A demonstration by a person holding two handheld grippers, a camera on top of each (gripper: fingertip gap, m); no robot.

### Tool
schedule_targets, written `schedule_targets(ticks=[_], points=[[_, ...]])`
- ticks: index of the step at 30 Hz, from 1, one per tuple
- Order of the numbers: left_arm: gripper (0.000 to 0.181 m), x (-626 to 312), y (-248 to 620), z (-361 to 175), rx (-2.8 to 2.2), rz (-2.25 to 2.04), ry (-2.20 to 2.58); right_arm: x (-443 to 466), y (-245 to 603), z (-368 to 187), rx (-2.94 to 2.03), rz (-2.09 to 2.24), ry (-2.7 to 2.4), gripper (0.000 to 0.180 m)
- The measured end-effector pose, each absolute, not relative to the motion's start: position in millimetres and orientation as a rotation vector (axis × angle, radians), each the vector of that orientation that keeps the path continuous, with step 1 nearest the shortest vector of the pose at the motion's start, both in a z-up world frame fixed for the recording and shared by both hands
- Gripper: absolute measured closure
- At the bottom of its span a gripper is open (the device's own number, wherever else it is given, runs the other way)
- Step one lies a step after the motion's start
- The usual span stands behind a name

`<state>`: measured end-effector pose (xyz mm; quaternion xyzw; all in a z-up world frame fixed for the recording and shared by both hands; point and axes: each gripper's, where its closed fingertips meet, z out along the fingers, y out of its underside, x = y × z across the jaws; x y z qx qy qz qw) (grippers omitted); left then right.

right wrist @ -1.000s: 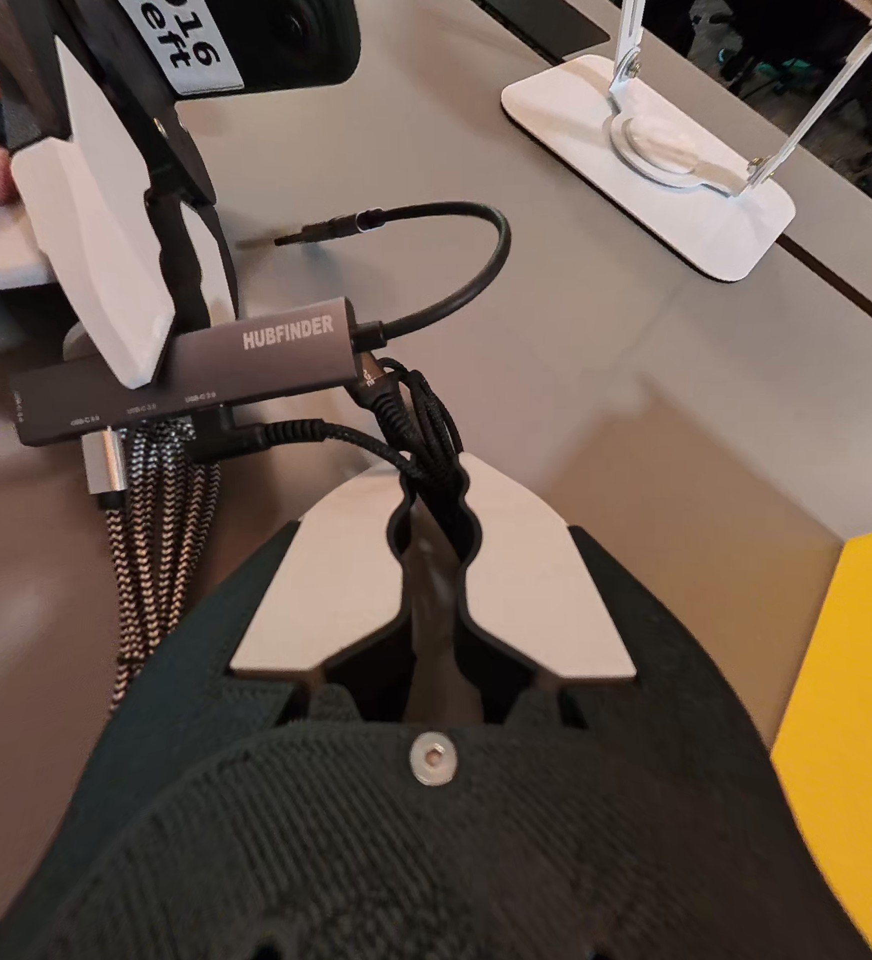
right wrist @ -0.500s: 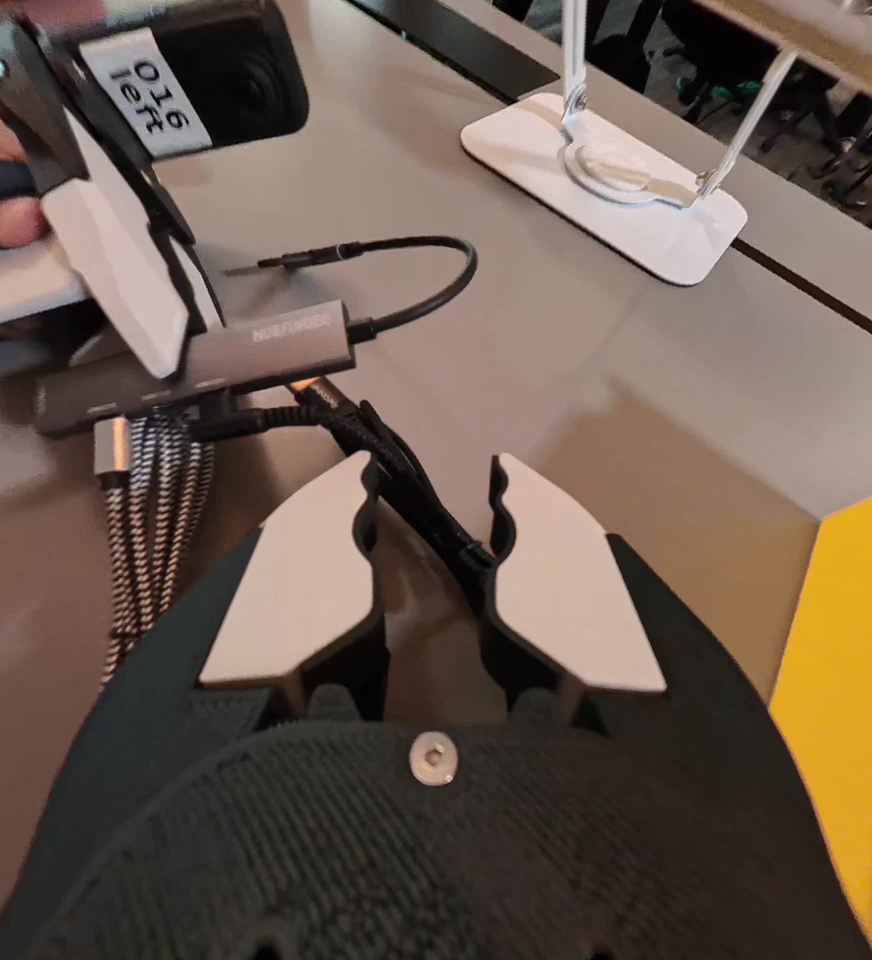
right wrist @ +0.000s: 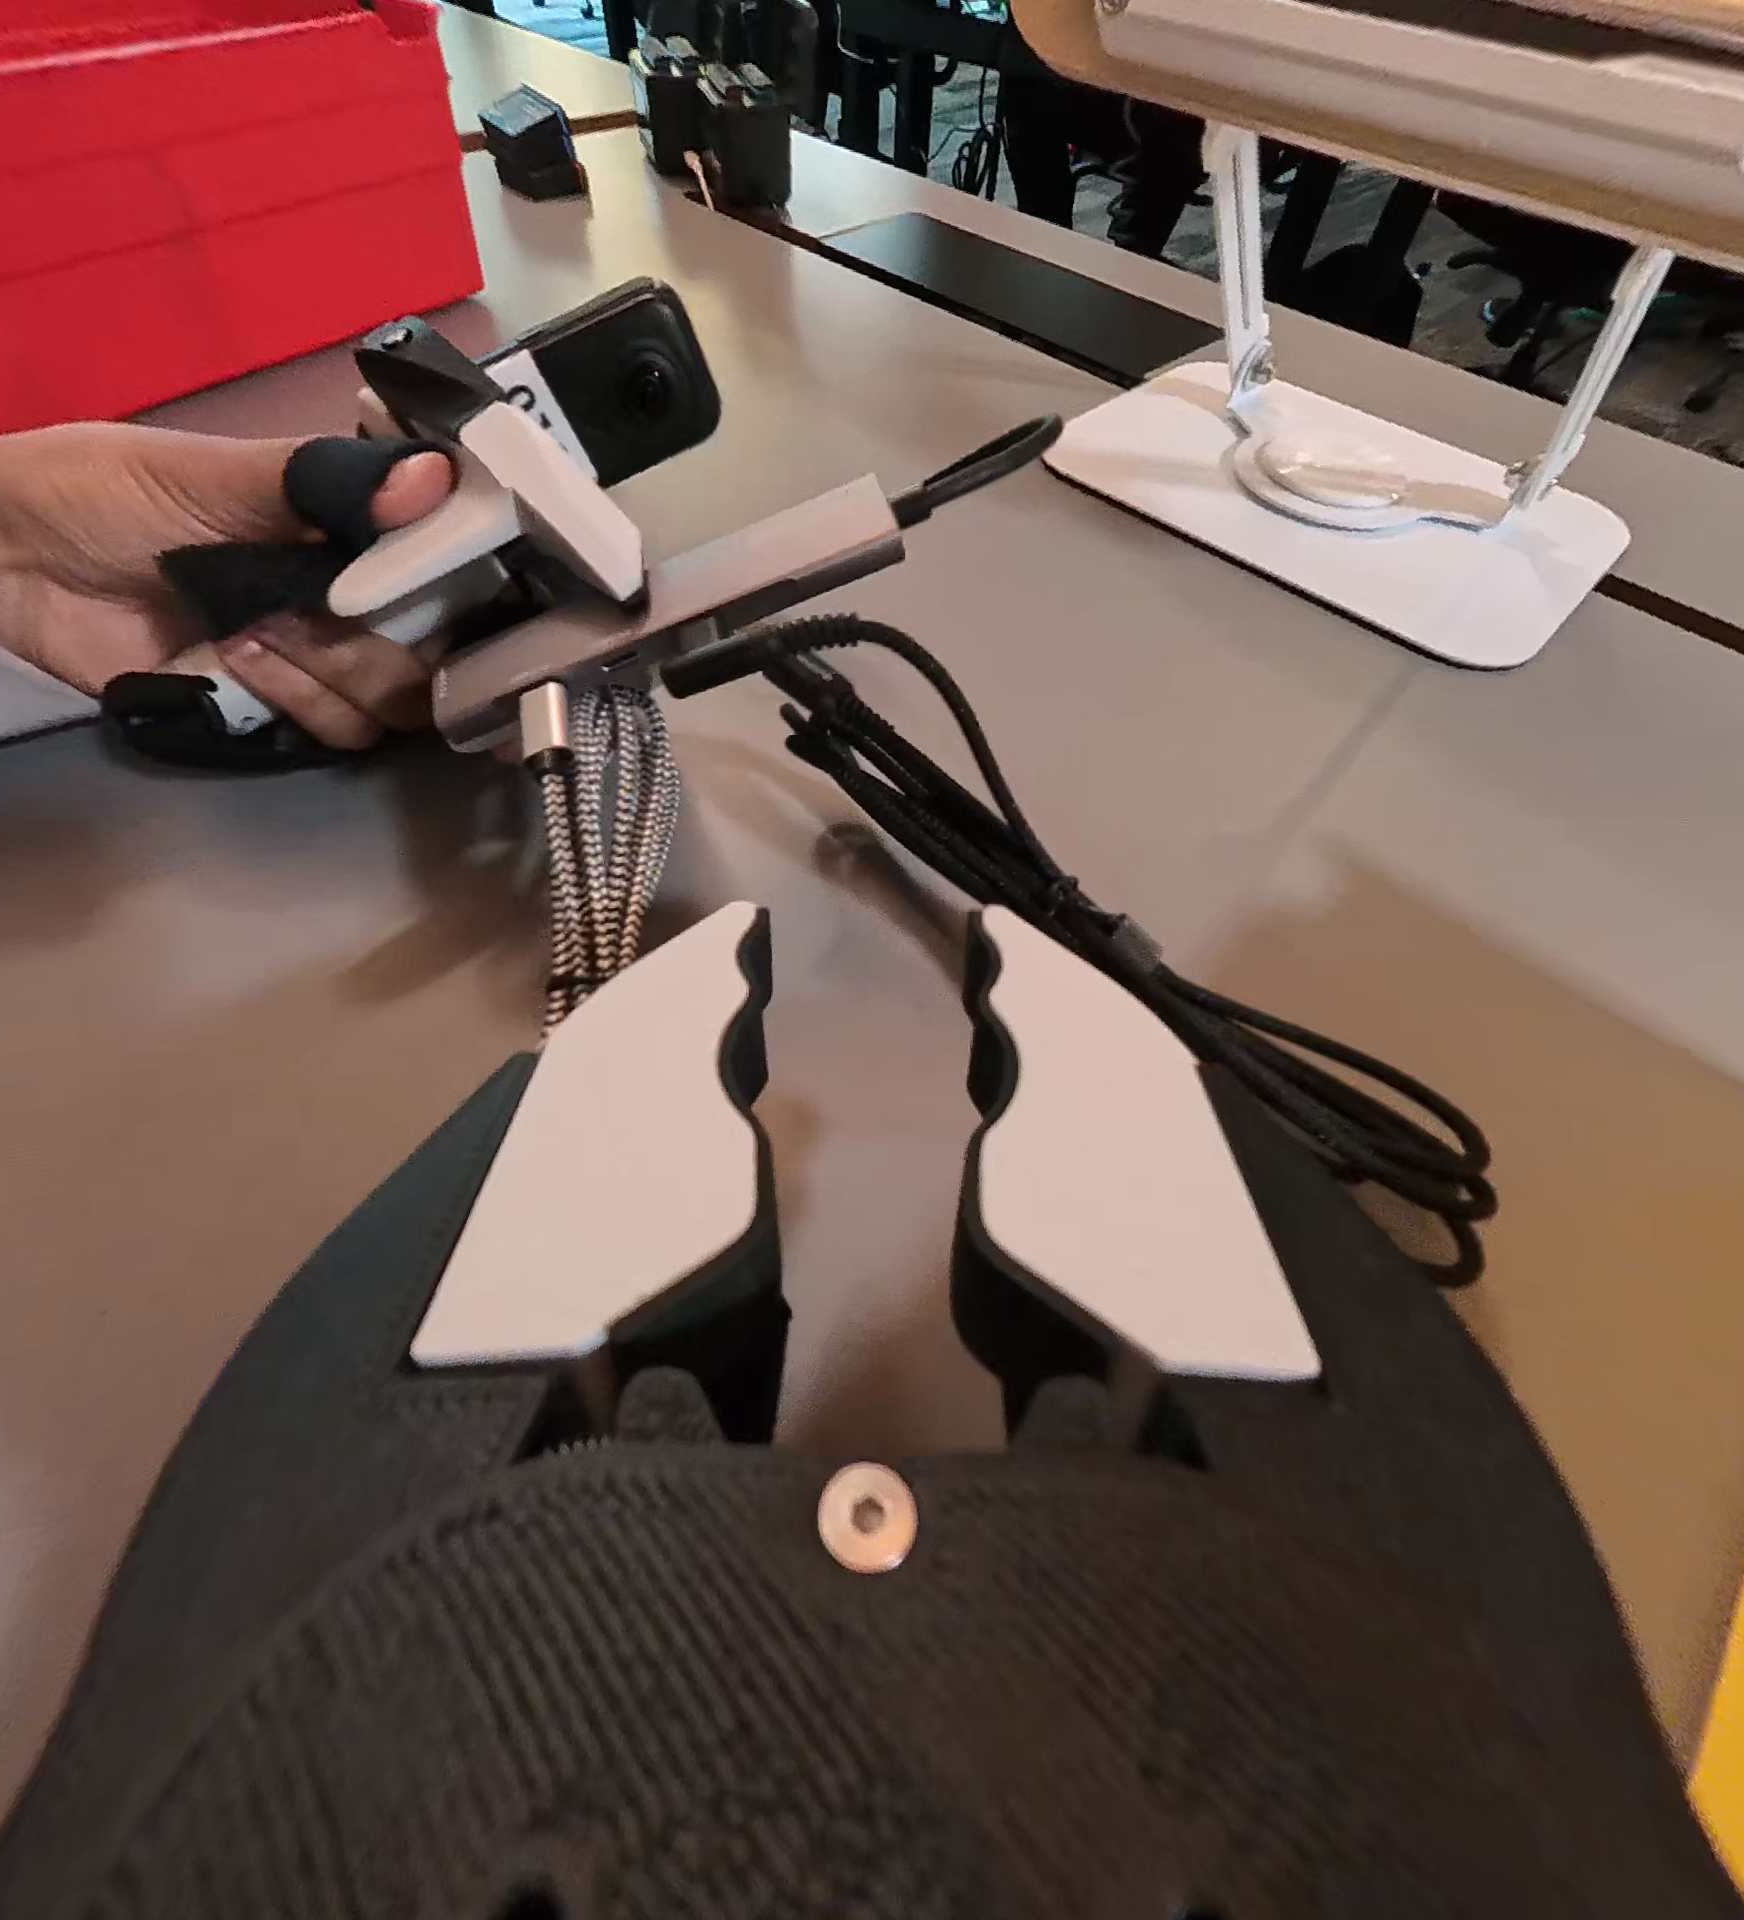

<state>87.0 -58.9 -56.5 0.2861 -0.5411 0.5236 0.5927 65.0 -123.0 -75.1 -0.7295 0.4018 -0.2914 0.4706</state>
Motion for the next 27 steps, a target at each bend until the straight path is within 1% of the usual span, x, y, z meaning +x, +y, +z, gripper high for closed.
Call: schedule_targets(ticks=[1, 8, 13, 16, 21, 24, 27], points=[[0.170, 88.0, -58.0, -56.8, 0.673, 1.232, -1.266, 64.8, -122.3, -73.0, -1.779, -0.714, 0.981, 0.144], [0.170, 101.7, -60.8, -62.1, 0.766, 1.342, -1.330, 61.4, -127.1, -49.6, -1.676, -0.734, 0.952, 0.147], [0.170, 117.1, -62.7, -65.7, 0.886, 1.437, -1.339, 54.6, -95.2, 0.5, -1.524, -0.688, 0.855, 0.155], [0.169, 125.9, -60.5, -66.2, 0.941, 1.460, -1.304, 58.5, -45.8, 42.2, -1.453, -0.622, 0.721, 0.159], [0.168, 120.3, -55.3, -52.8, 0.921, 1.424, -1.234, 69.0, 73.2, 94.4, -1.458, -0.399, 0.520, 0.157], [0.168, 116.8, -52.6, -48.8, 0.903, 1.437, -1.275, 72.5, 150.3, 105.2, -1.558, -0.228, 0.422, 0.155], [0.168, 115.4, -55.8, -46.3, 0.875, 1.439, -1.307, 74.3, 222.0, 96.5, -1.701, -0.064, 0.332, 0.153]])
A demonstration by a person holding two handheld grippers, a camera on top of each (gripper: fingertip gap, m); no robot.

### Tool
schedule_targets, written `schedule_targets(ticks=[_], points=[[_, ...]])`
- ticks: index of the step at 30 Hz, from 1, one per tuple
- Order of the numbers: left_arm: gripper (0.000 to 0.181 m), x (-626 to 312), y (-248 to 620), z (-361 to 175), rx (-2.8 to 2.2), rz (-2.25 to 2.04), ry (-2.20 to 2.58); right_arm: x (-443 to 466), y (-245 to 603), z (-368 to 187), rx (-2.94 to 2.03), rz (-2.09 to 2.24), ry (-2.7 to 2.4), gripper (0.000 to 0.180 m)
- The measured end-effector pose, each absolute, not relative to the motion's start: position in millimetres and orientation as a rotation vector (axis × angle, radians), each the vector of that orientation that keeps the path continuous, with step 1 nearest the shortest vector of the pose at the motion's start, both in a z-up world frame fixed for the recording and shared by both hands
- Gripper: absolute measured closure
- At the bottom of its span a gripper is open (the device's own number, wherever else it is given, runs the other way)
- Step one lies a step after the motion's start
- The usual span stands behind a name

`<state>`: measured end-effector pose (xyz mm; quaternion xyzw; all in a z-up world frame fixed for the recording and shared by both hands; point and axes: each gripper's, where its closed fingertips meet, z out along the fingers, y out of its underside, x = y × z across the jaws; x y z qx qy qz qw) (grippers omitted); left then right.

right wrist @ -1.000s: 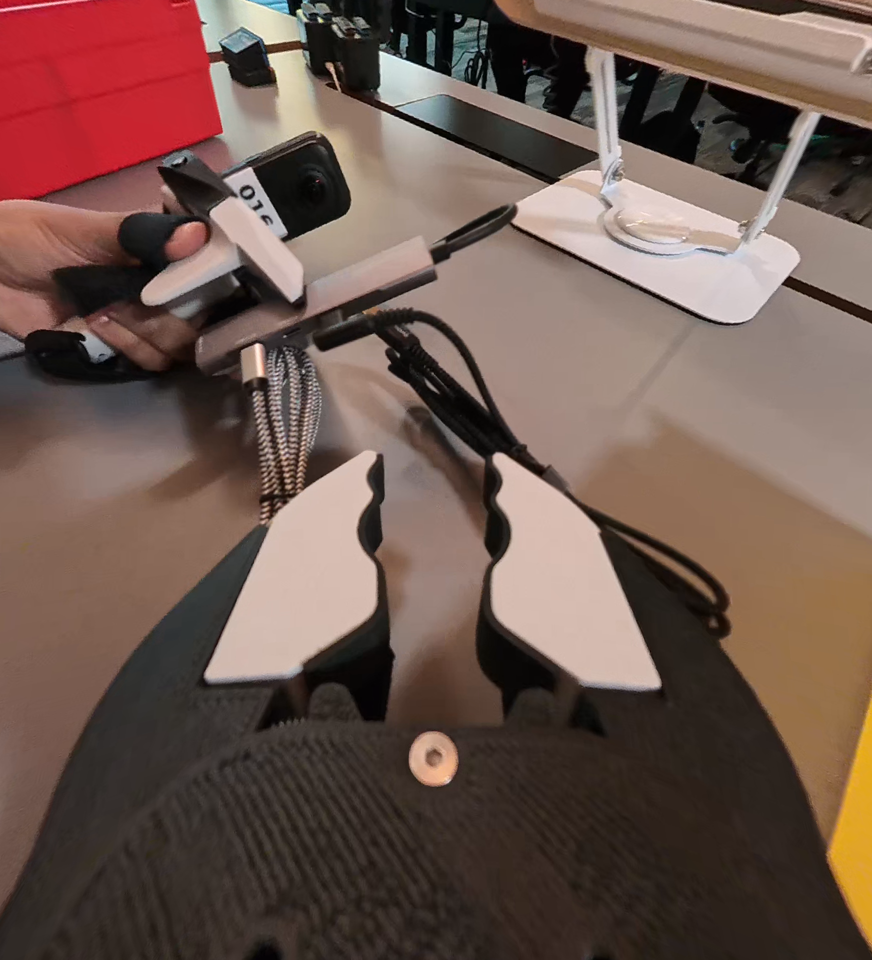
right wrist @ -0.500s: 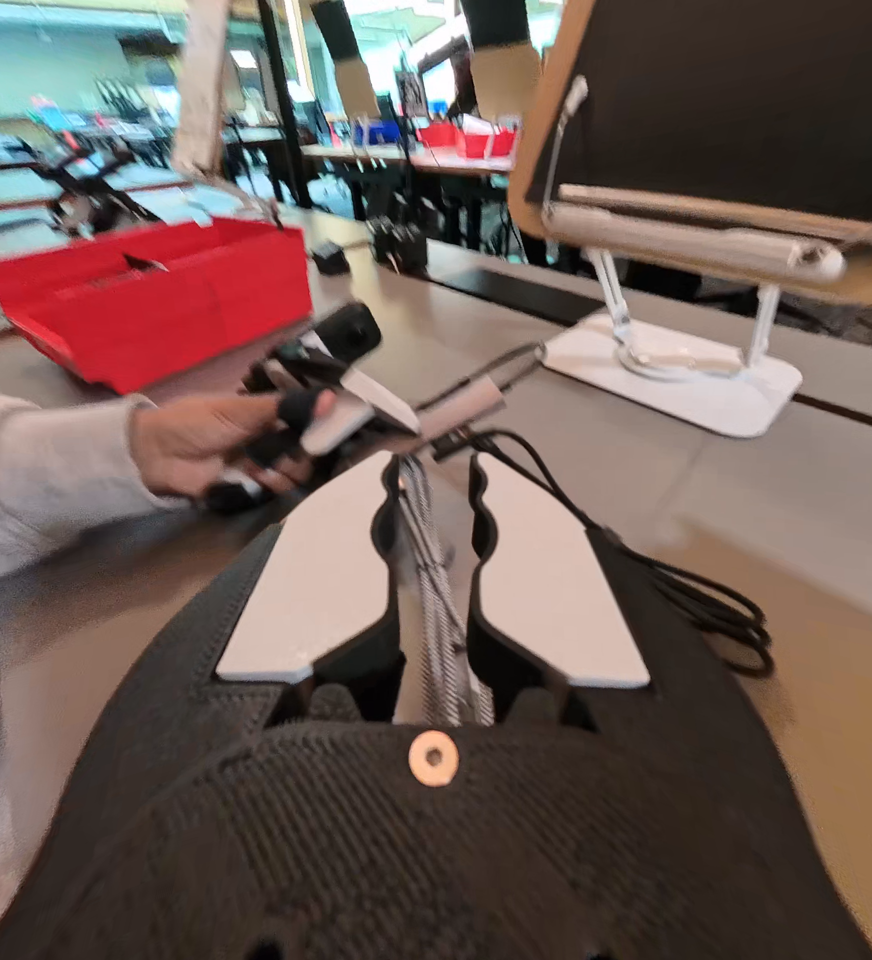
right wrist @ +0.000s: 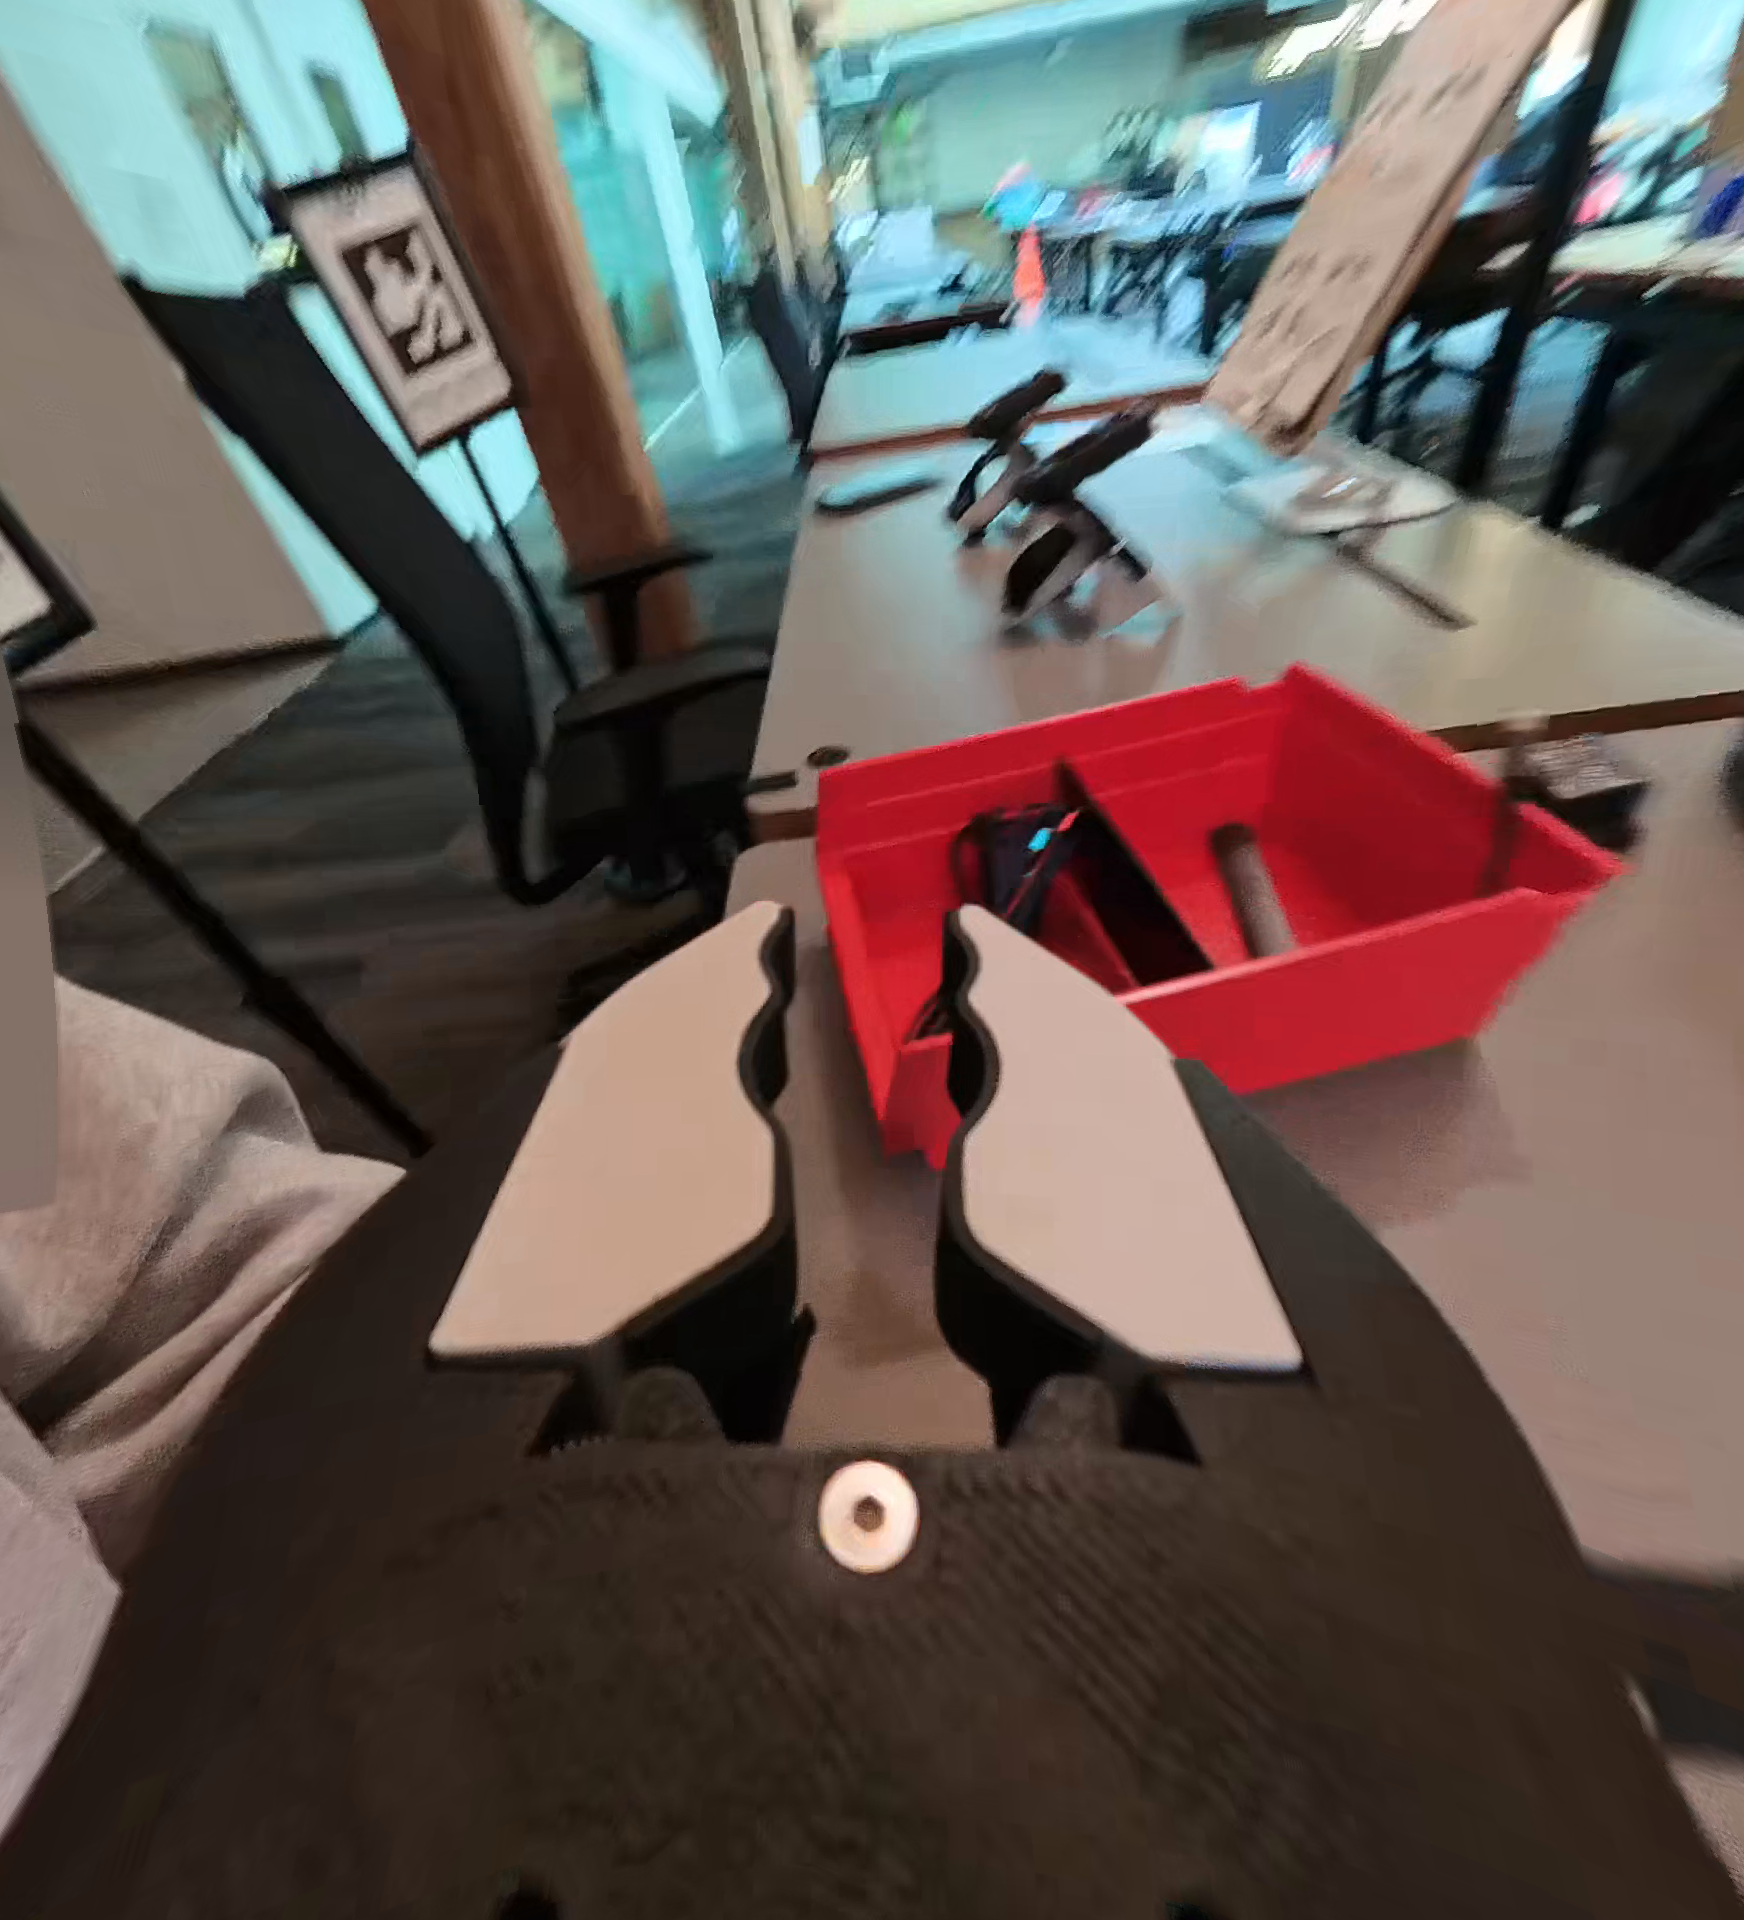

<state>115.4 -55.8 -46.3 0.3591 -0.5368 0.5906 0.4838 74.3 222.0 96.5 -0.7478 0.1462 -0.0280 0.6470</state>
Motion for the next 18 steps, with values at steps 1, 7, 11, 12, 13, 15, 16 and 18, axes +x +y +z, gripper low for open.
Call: schedule_targets(ticks=[1, 7, 11, 12, 13, 15, 16, 18], points=[[0.169, 116.2, -57.1, -46.3, 0.874, 1.441, -1.314, 77.6, 242.7, 90.5, -1.753, -0.044, 0.309, 0.153], [0.169, 120.8, -55.3, -43.7, 0.885, 1.438, -1.289, 101.9, 339.8, 49.6, -2.047, 0.055, 0.176, 0.153], [0.168, 126.4, -53.0, -30.1, 0.851, 1.430, -1.193, 112.9, 369.3, 22.5, -2.229, 0.176, 0.143, 0.156], [0.168, 129.5, -53.4, -27.7, 0.848, 1.434, -1.181, 113.2, 371.7, 17.9, -2.261, 0.205, 0.145, 0.156], [0.168, 131.3, -53.7, -25.2, 0.844, 1.435, -1.168, 113.2, 372.6, 14.9, -2.281, 0.220, 0.147, 0.156], [0.168, 131.7, -52.7, -22.1, 0.840, 1.442, -1.149, 115.6, 371.6, 13.9, -2.280, 0.196, 0.152, 0.156], [0.168, 132.4, -52.1, -20.8, 0.839, 1.448, -1.141, 117.1, 370.8, 15.3, -2.266, 0.179, 0.157, 0.156], [0.168, 134.2, -51.0, -20.4, 0.835, 1.455, -1.144, 120.0, 370.2, 18.4, -2.236, 0.160, 0.171, 0.155]])
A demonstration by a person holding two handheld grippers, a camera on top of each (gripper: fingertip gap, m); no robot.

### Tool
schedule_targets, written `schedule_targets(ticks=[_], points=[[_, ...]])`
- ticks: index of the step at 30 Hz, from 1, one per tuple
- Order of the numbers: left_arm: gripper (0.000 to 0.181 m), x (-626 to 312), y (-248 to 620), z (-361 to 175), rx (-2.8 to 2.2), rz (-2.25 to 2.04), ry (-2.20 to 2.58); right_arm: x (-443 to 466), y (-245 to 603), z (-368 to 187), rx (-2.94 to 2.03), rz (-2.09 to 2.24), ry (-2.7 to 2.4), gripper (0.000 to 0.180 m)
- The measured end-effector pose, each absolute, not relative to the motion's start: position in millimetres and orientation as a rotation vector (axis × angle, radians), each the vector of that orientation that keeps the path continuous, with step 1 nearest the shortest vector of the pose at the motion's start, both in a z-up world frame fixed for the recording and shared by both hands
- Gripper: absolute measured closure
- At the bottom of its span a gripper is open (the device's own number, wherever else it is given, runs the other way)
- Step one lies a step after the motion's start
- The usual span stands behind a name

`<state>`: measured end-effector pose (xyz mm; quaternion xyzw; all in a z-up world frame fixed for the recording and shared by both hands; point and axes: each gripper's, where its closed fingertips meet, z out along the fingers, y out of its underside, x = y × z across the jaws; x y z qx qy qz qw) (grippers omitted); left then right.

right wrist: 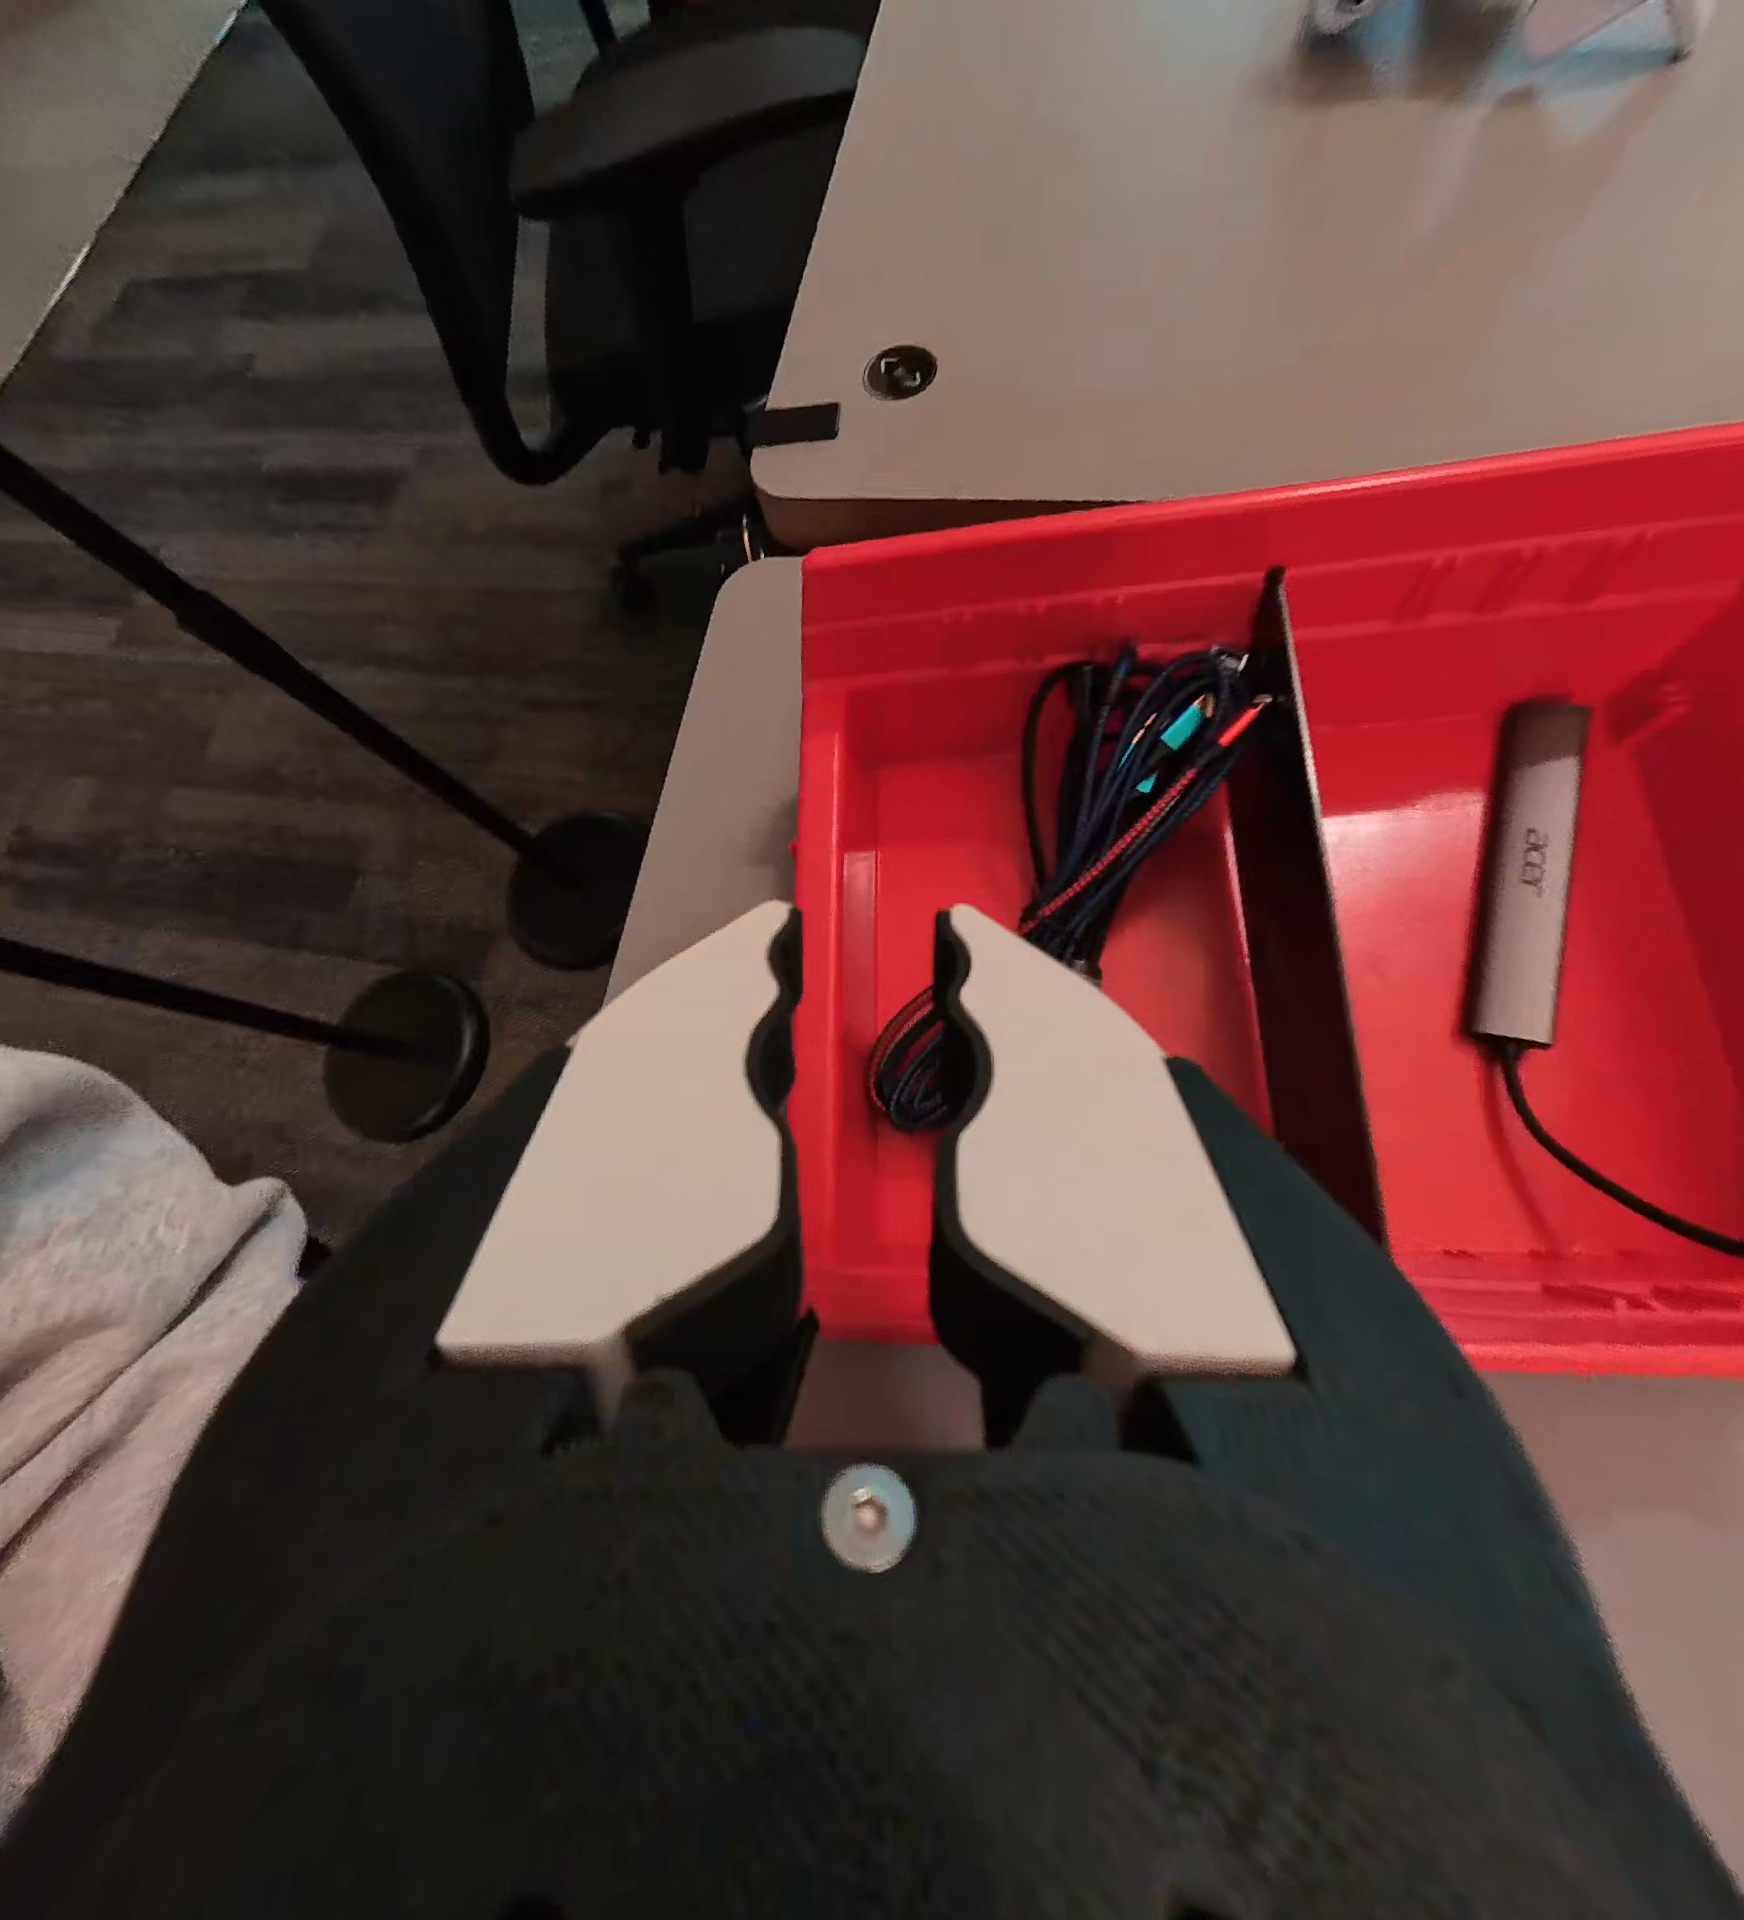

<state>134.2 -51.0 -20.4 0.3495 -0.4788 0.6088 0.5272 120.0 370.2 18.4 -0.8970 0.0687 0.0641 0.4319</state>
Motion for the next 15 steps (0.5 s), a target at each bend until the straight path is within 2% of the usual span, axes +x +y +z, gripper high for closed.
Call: schedule_targets(ticks=[3, 8, 12, 15], points=[[0.168, 144.0, -46.8, -26.2, 0.855, 1.485, -1.171, 136.6, 368.7, 10.2, -2.287, 0.022, 0.159, 0.155], [0.168, 158.0, -40.8, -38.3, 0.912, 1.495, -1.193, 162.5, 378.5, -17.9, -2.452, -0.221, 0.053, 0.166], [0.168, 152.6, -43.2, -39.0, 0.898, 1.488, -1.235, 161.3, 396.7, -48.8, -2.609, -0.150, 0.081, 0.146], [0.168, 144.1, -50.2, -35.4, 0.869, 1.454, -1.216, 168.0, 407.2, -67.9, -2.703, -0.159, 0.082, 0.145]])
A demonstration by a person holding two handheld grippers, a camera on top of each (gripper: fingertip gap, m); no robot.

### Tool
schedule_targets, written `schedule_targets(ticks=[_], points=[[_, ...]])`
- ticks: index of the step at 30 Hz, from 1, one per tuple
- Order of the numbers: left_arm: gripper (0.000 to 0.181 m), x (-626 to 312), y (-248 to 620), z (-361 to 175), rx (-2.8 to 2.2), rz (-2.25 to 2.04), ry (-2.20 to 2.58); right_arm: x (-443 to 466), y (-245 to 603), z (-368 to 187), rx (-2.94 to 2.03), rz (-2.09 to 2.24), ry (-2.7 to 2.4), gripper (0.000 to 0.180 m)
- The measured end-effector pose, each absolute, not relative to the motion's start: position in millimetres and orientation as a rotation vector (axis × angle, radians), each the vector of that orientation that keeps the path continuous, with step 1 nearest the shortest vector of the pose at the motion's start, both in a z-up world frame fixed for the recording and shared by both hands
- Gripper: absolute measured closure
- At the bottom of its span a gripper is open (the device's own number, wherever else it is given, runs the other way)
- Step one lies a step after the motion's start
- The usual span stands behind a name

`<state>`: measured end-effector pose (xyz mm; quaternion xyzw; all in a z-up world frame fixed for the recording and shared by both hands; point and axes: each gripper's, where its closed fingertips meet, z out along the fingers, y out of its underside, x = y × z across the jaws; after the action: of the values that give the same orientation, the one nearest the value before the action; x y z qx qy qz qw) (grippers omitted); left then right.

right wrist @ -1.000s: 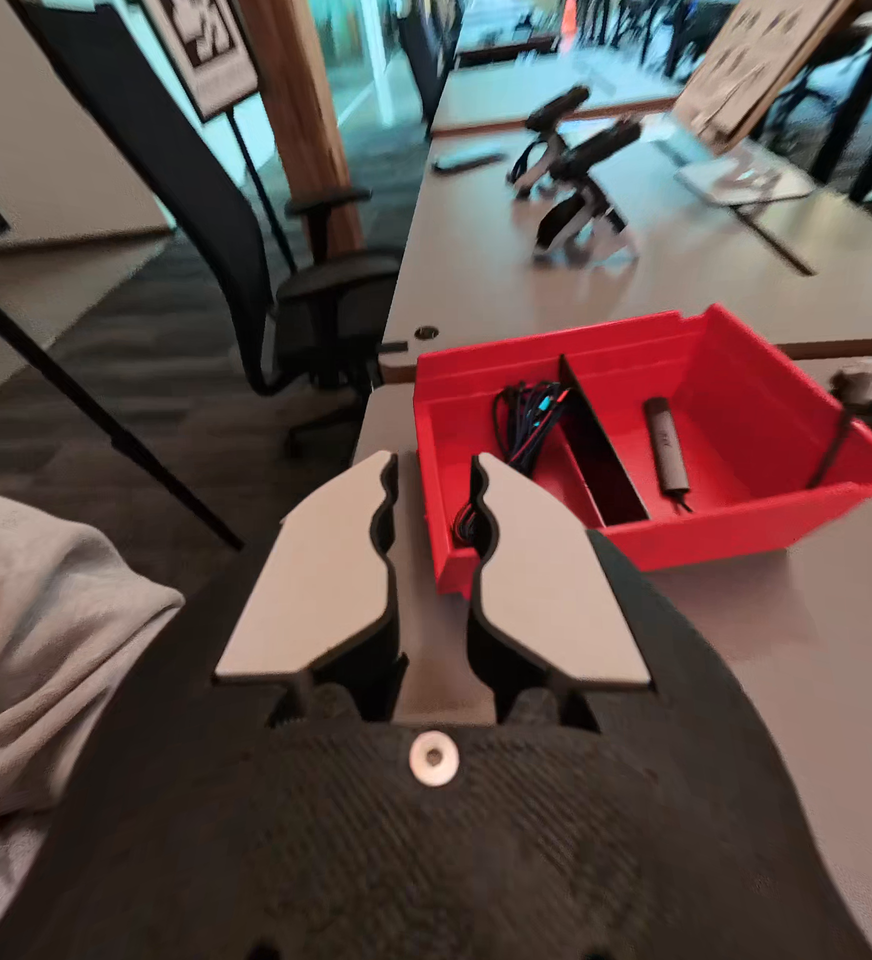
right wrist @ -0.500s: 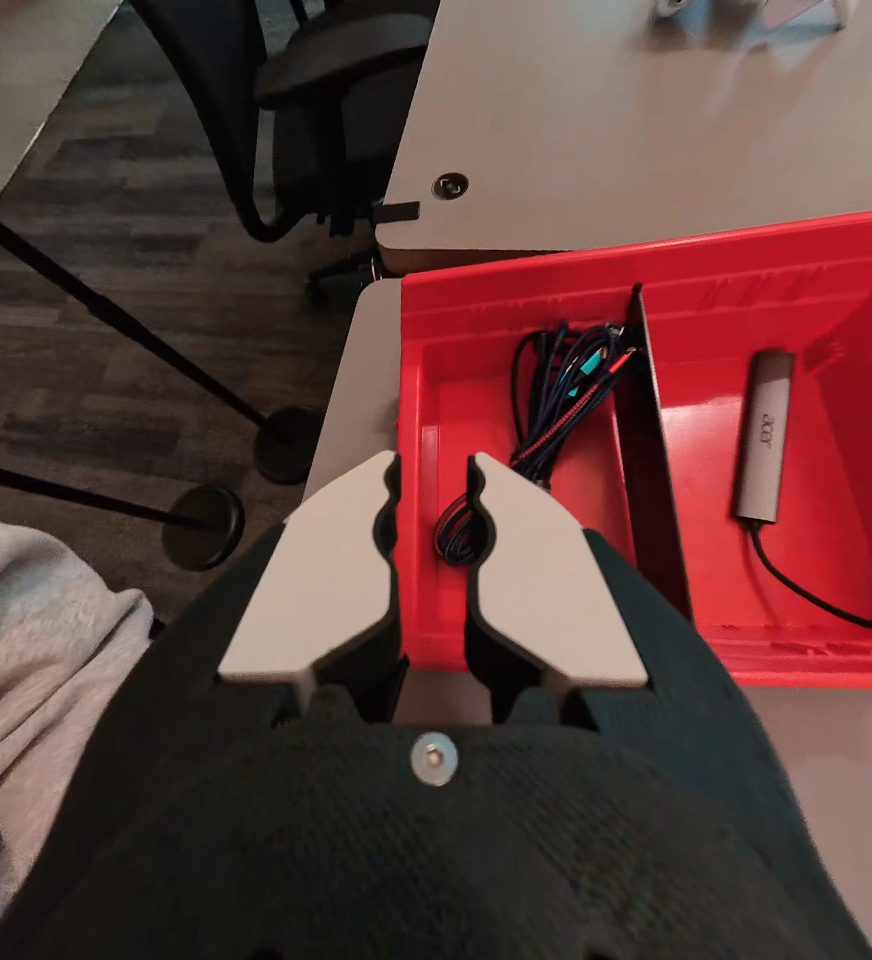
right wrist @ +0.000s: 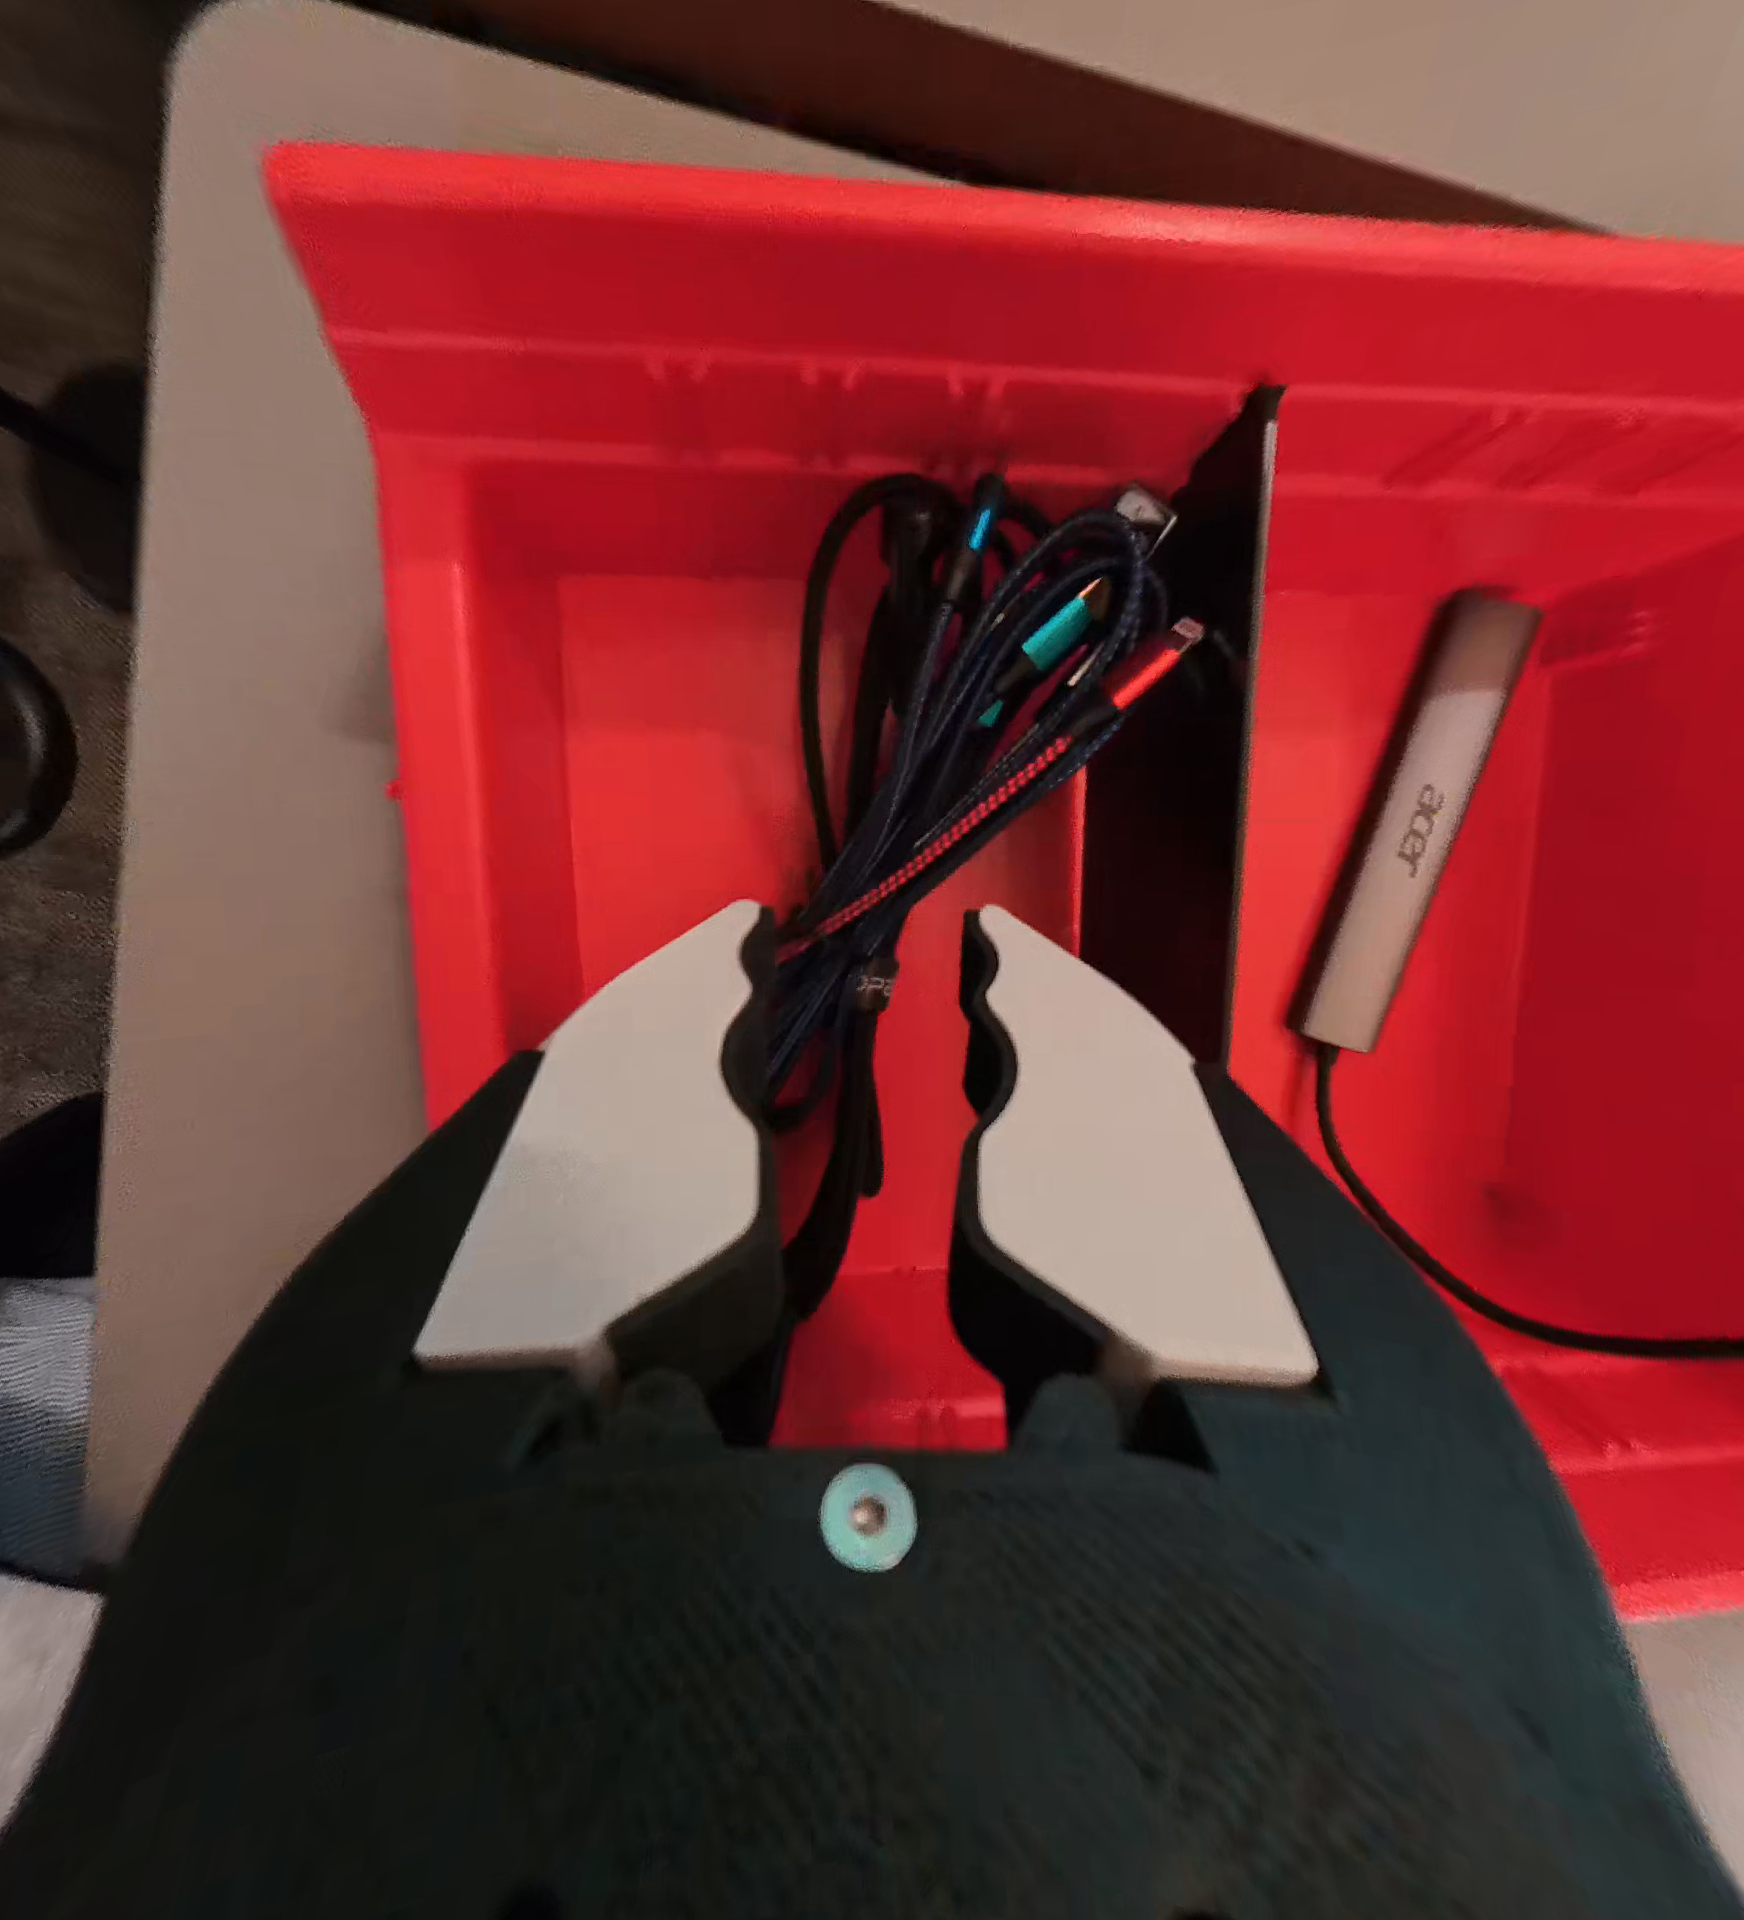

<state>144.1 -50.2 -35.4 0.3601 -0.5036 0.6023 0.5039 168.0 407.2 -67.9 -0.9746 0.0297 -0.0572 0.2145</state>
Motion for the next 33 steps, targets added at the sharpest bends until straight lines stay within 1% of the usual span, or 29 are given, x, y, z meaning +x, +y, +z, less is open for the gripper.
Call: schedule_targets(ticks=[3, 4, 6, 8, 10, 14, 16, 20, 23, 28, 33], points=[[0.168, 132.0, -58.7, -29.7, 0.831, 1.431, -1.224, 174.6, 411.2, -88.2, -2.812, -0.110, 0.153, 0.135], [0.168, 127.9, -61.2, -28.3, 0.819, 1.426, -1.233, 172.4, 412.8, -94.5, -2.836, -0.049, 0.179, 0.136], [0.168, 122.0, -64.7, -26.1, 0.798, 1.418, -1.251, 172.7, 414.8, -100.2, -2.852, 0.005, 0.204, 0.154], [0.168, 121.2, -64.4, -23.6, 0.789, 1.420, -1.261, 171.7, 415.2, -92.2, -2.816, 0.044, 0.186, 0.161], [0.168, 122.4, -62.9, -21.6, 0.787, 1.432, -1.270, 170.8, 412.4, -70.7, -2.728, 0.085, 0.208, 0.165], [0.168, 126.6, -59.8, -23.4, 0.803, 1.451, -1.304, 169.9, 389.5, -8.6, -2.511, 0.143, 0.258, 0.174], [0.168, 128.4, -59.6, -26.1, 0.816, 1.451, -1.306, 168.9, 366.0, 25.5, -2.409, 0.136, 0.294, 0.174], [0.168, 131.9, -58.0, -31.0, 0.834, 1.447, -1.301, 152.5, 293.3, 88.0, -2.239, 0.110, 0.366, 0.174], [0.168, 134.6, -56.8, -35.4, 0.848, 1.446, -1.303, 138.0, 223.7, 108.2, -2.176, 0.041, 0.472, 0.174], [0.168, 136.9, -56.7, -45.7, 0.876, 1.420, -1.302, 102.7, 102.4, 98.4, -2.140, -0.050, 0.713, 0.174], [0.168, 132.0, -60.4, -52.7, 0.859, 1.396, -1.309, 60.7, -7.0, 53.6, -2.137, -0.071, 1.001, 0.174]])
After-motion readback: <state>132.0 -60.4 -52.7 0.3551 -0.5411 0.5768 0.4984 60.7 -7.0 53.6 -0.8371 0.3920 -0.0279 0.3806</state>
